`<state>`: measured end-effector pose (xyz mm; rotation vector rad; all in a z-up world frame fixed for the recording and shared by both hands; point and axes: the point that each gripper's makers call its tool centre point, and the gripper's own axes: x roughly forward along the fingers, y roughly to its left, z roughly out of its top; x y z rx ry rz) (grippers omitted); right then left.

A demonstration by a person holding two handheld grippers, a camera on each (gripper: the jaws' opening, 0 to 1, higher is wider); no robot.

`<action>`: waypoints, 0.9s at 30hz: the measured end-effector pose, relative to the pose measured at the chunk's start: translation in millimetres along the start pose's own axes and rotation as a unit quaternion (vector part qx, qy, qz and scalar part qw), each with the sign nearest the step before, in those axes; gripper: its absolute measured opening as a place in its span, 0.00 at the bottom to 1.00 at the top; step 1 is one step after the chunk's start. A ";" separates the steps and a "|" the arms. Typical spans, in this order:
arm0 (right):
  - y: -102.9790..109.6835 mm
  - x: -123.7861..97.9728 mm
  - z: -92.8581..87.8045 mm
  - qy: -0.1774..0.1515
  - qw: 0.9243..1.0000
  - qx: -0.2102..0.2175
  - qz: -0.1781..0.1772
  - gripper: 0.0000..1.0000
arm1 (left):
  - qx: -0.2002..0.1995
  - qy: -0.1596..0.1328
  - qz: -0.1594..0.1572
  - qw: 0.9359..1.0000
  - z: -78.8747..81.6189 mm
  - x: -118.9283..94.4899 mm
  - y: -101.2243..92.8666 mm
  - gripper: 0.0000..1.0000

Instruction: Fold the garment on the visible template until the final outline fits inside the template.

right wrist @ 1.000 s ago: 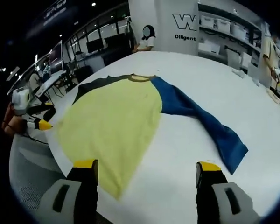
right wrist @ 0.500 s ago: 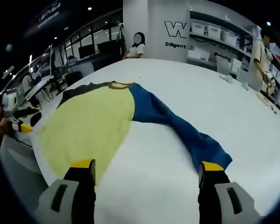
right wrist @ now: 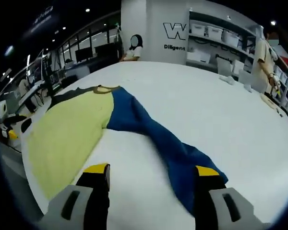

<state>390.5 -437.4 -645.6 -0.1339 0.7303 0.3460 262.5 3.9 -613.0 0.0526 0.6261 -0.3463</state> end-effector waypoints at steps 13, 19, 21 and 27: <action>-21.5 13.0 -23.2 0.040 0.999 0.008 -0.018 0.32 | -0.009 -0.014 -0.016 1.000 1.1 -0.8 -6.7 0.99; -27.7 13.1 -31.0 0.050 0.998 -0.001 -0.027 0.21 | -0.002 -0.013 -0.012 1.000 0.4 -0.6 -5.2 0.97; -31.0 13.2 -29.5 0.048 0.998 -0.006 -0.033 0.16 | 0.001 -0.013 -0.014 1.000 0.1 0.0 -7.4 0.96; -39.0 9.6 -31.5 0.059 0.997 -0.002 -0.043 0.00 | 0.007 -0.013 -0.013 1.000 0.1 -0.7 -7.9 0.95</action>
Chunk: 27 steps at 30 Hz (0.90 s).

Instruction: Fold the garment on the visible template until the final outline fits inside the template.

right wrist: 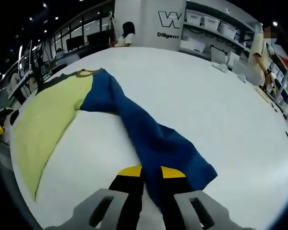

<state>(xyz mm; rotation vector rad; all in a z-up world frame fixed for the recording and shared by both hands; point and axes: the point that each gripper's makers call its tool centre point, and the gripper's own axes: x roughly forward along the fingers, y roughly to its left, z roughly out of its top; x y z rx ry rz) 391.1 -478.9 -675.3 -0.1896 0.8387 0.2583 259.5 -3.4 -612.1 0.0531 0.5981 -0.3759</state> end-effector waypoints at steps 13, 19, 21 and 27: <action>-1.3 -27.9 26.5 -0.017 1.000 0.006 0.021 0.00 | 0.003 0.000 0.002 1.000 -0.4 0.4 0.5 0.94; -12.0 -34.7 53.5 -0.037 0.999 -0.012 0.006 0.00 | 0.003 0.000 0.002 1.000 -0.7 0.4 0.3 0.93; -15.7 -34.7 59.4 -0.040 0.999 -0.015 0.001 0.00 | 0.003 0.000 0.003 1.000 -0.6 0.3 0.3 0.93; -31.1 -28.1 74.5 -0.045 0.999 -0.015 -0.019 0.00 | 0.006 0.001 0.001 1.000 -1.2 0.9 -0.4 0.94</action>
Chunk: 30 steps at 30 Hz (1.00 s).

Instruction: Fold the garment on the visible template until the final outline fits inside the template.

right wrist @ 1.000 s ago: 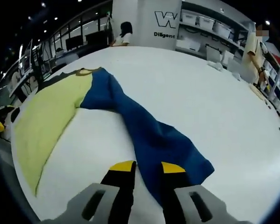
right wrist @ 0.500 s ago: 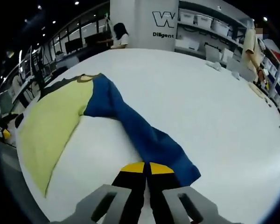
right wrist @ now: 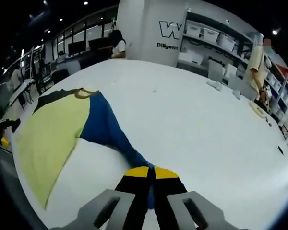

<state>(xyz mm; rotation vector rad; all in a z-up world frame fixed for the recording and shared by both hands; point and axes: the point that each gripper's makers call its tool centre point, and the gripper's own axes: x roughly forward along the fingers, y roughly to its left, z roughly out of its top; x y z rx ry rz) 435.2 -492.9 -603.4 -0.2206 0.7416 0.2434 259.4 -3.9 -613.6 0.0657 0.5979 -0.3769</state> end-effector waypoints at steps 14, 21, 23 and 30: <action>-47.2 44.9 18.5 0.020 0.999 0.019 -0.041 0.00 | 0.012 0.013 0.004 1.000 -3.4 1.8 1.2 0.93; -59.5 73.6 16.8 0.048 0.998 0.011 -0.049 0.00 | 0.015 0.017 0.011 1.000 -4.4 2.3 4.3 0.92; -61.7 80.9 17.4 0.053 0.997 0.006 -0.052 0.00 | 0.016 0.020 0.012 1.000 -5.5 2.4 4.8 0.92; -71.0 105.1 5.7 0.083 0.994 0.003 -0.065 0.00 | 0.024 0.026 0.016 0.999 -6.6 2.6 5.1 0.91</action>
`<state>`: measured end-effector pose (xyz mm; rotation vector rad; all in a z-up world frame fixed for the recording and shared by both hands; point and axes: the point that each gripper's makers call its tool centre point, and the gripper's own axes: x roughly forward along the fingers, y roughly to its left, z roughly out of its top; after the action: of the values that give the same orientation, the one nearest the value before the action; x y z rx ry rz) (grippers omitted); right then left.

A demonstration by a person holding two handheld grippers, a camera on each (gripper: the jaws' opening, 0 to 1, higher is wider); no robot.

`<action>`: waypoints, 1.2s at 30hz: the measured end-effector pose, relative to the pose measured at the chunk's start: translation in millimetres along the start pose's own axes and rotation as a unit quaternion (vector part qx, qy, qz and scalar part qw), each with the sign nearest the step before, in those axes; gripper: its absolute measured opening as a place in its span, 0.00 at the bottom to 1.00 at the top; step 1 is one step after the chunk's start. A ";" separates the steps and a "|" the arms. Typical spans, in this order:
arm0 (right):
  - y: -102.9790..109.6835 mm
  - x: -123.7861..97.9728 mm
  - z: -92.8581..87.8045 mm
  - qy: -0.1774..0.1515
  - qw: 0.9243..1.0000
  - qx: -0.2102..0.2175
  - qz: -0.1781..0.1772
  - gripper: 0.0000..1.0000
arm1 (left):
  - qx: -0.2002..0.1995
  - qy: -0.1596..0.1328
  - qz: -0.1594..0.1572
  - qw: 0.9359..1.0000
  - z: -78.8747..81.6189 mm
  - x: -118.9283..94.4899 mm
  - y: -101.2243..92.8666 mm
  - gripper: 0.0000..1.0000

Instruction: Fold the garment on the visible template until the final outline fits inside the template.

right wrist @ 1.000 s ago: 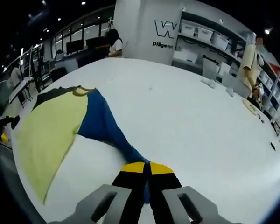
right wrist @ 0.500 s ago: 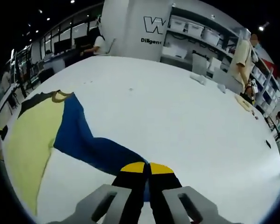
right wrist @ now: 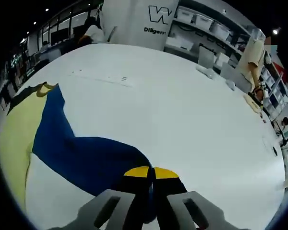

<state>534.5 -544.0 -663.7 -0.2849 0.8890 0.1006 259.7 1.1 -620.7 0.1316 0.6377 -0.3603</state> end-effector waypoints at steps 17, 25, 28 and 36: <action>-14.5 16.7 -11.3 0.025 0.999 0.037 -0.023 0.00 | 0.012 0.009 0.001 1.000 -1.8 1.5 0.2 0.91; -3.2 0.7 -26.7 0.079 0.996 0.002 -0.033 0.00 | 0.013 0.005 0.002 1.000 -0.5 0.7 0.3 0.91; -1.4 -3.4 -31.6 0.094 0.995 -0.008 -0.032 0.00 | 0.013 0.003 0.003 1.000 0.2 0.4 0.3 0.91; 0.1 -12.6 -45.2 0.119 0.993 -0.011 -0.026 0.00 | 0.013 0.001 0.000 1.000 1.0 0.5 -0.3 0.90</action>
<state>492.7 -556.5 -680.8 -0.3456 1.1162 0.0275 260.4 0.4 -620.2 0.1561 0.6347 -0.3680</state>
